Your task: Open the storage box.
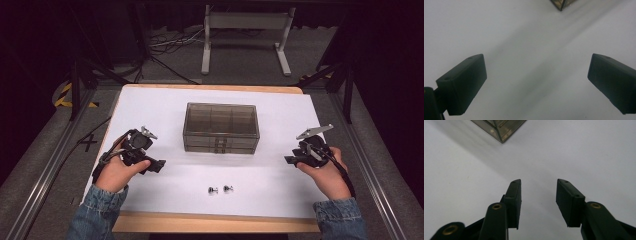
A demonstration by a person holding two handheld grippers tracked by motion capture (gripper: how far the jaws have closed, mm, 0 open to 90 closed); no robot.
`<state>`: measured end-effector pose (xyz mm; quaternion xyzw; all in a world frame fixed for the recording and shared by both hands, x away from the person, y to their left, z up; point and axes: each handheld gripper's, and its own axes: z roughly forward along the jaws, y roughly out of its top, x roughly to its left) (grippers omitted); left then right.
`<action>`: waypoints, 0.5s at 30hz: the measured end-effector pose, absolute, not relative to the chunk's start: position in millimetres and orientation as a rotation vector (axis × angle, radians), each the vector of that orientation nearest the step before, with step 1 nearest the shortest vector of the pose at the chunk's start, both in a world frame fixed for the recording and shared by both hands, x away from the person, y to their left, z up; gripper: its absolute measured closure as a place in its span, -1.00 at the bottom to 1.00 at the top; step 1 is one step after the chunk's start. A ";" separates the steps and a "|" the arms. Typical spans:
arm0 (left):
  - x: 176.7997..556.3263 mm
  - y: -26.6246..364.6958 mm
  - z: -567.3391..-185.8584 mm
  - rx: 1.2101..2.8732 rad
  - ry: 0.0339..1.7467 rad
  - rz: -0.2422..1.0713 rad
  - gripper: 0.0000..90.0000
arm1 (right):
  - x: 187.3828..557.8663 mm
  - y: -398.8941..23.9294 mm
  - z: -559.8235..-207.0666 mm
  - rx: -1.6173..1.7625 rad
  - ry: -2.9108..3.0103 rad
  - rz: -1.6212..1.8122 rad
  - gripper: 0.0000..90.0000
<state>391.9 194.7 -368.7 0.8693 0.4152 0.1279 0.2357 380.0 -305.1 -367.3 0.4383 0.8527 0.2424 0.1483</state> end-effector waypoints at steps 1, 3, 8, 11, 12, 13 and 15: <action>391.6 195.7 -366.6 2.363 1.140 0.340 -0.94 | 379.9 -306.4 -367.1 1.273 2.440 0.701 0.21; 390.0 198.4 -362.5 2.327 1.123 0.299 -0.94 | 379.9 -308.2 -366.6 1.287 2.428 0.707 0.19; 381.4 193.7 -353.6 2.336 1.094 0.374 -0.95 | 379.0 -306.8 -363.8 1.277 2.424 0.746 0.15; 380.1 193.4 -351.5 2.323 1.071 0.346 -0.95 | 377.4 -298.7 -361.1 1.228 2.451 0.758 0.16; 380.3 193.9 -351.8 2.322 1.071 0.341 -0.96 | 376.7 -295.4 -360.3 1.213 2.463 0.764 0.16; 380.2 194.2 -352.0 2.320 1.076 0.344 -0.96 | 375.9 -292.2 -359.5 1.196 2.476 0.774 0.16; 380.5 195.6 -352.1 2.316 1.083 0.344 -0.96 | 374.5 -287.1 -358.0 1.166 2.493 0.790 0.15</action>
